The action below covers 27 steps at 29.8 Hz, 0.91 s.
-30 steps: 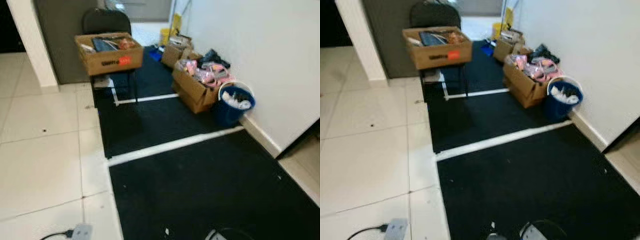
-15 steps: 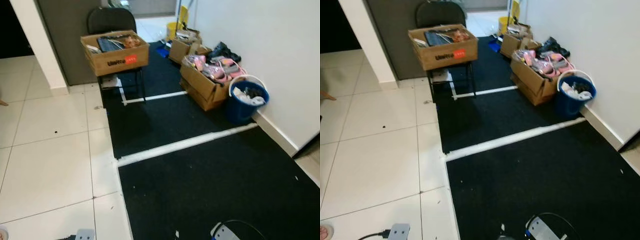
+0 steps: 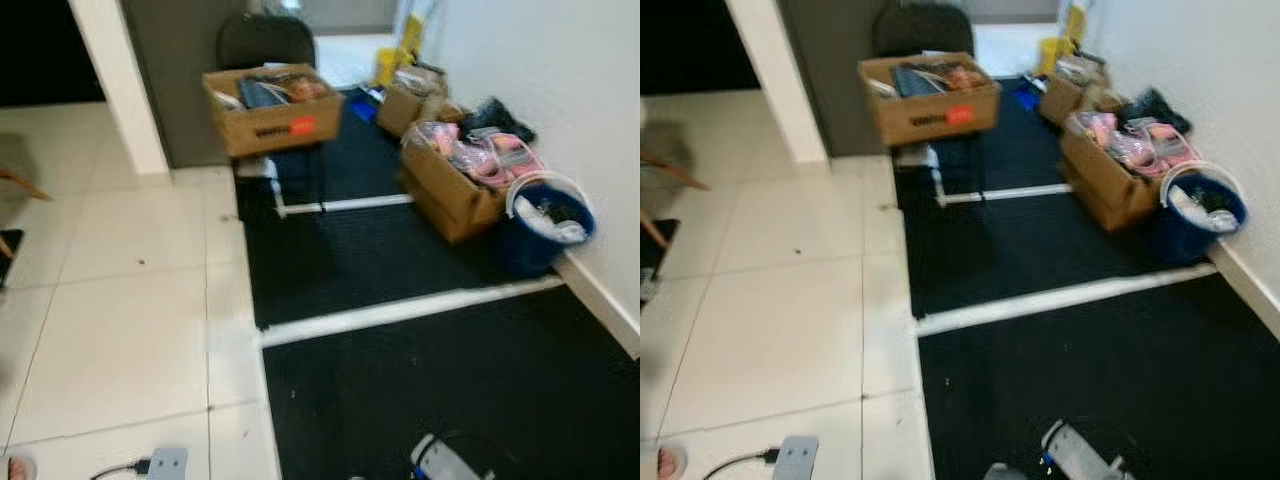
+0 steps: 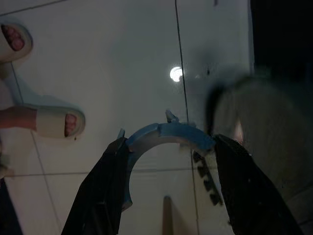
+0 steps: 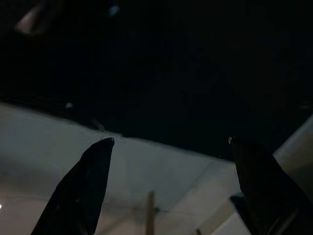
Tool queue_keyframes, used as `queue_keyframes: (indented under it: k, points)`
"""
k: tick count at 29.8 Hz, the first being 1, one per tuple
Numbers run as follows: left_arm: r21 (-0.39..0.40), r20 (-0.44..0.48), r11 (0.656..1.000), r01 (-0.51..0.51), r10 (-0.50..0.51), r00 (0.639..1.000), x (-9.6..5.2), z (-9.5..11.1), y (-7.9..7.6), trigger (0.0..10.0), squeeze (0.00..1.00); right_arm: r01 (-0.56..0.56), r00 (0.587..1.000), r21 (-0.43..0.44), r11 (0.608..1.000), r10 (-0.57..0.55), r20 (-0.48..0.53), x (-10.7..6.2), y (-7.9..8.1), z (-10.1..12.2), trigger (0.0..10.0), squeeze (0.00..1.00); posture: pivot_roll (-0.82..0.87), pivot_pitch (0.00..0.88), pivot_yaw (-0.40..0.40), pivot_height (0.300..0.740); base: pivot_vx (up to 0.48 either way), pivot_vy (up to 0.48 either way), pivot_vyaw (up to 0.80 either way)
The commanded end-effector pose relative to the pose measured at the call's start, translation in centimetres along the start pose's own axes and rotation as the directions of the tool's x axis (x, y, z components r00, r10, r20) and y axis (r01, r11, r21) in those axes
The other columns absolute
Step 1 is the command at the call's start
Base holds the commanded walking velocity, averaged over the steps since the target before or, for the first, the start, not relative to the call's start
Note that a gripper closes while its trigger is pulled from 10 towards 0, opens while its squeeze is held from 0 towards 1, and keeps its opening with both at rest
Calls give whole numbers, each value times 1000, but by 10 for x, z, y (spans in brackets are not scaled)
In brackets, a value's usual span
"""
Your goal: Picking trash to rubbish bin
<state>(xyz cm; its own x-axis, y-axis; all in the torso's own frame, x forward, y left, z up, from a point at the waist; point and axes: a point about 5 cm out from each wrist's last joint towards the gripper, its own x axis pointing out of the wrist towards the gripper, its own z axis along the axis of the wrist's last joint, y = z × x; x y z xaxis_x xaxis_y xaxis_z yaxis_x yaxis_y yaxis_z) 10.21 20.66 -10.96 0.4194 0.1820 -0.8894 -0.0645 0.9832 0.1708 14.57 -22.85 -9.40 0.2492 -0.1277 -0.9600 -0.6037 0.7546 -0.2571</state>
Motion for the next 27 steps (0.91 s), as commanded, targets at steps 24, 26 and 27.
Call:
queue_keyframes:
  k: [24, 26, 27]
  points:
    - [35, -19, 999, 23, -22, 1000, -1, -4, -7, 10000, 0, -20, 1000, -21, 1000, 20, 11, 1, 8, 7, 10000, 0, 56, 48, -26, 740, 314, 0, -544]
    - [37, -19, 999, 23, -22, 1000, -1, -4, -6, 10000, 0, -20, 1000, -21, 1000, 21, 14, 1, 8, 9, 10000, 0, 56, 50, -29, 740, 311, 0, 0]
    - [37, -19, 999, 23, -22, 1000, -1, -4, -6, 10000, 0, -23, 1000, -21, 1000, 23, 17, 1, 8, 10, 10000, 0, 56, 50, -29, 740, 315, 0, 0]
